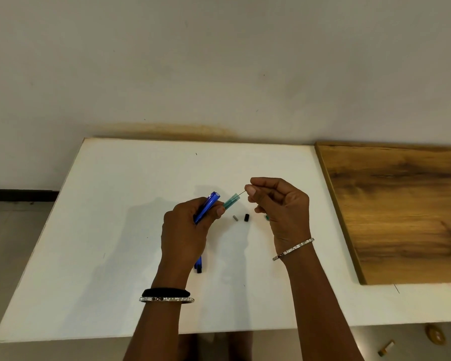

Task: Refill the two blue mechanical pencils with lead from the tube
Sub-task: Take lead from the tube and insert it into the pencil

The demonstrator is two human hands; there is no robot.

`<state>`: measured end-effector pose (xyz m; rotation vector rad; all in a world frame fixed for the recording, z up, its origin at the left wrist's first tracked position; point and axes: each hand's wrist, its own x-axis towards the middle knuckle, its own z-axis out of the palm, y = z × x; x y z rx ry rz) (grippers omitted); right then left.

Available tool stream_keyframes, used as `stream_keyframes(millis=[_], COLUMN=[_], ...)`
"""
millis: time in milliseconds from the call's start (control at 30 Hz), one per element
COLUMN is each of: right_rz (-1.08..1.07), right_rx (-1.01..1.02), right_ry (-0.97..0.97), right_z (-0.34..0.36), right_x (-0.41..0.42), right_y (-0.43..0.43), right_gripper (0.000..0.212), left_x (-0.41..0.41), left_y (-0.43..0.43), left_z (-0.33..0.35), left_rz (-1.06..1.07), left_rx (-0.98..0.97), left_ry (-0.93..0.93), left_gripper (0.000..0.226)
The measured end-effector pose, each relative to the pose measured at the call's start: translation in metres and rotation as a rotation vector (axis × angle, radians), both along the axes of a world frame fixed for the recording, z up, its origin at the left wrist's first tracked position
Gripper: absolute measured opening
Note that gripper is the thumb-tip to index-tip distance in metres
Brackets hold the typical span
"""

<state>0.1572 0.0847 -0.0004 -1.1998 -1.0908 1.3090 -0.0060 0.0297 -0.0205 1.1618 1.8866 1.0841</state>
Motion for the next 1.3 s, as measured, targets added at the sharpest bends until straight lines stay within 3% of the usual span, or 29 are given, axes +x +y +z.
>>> stream_keyframes(millis=[200,333,467,667,1300], right_rz=[-0.110,-0.206,-0.124,-0.019,-0.020], right_rx=[0.026,-0.004,0.018,0.060,0.108], right_ry=[0.052,0.235,0.379,0.283,0.216], right_z=[0.001,0.005,0.012,0.014,0.012], right_x=[0.003,0.006,0.000,-0.007,-0.009], right_y=[0.003,0.003,0.000,-0.002,-0.002], right_gripper=[0.014,0.016,0.019,0.015,0.014], left_x=[0.000,0.000,0.001,0.002,0.005], left_y=[0.000,0.000,-0.001,0.000,0.000], left_z=[-0.001,-0.001,0.000,0.004,0.003], left_rz=[-0.011,-0.018,-0.033,-0.040,-0.054], left_rx=[-0.024,-0.040,-0.044,-0.076,-0.071], left_ry=[0.018,0.054,0.070,0.073,0.120], left_gripper=[0.016,0.028,0.025,0.040,0.037])
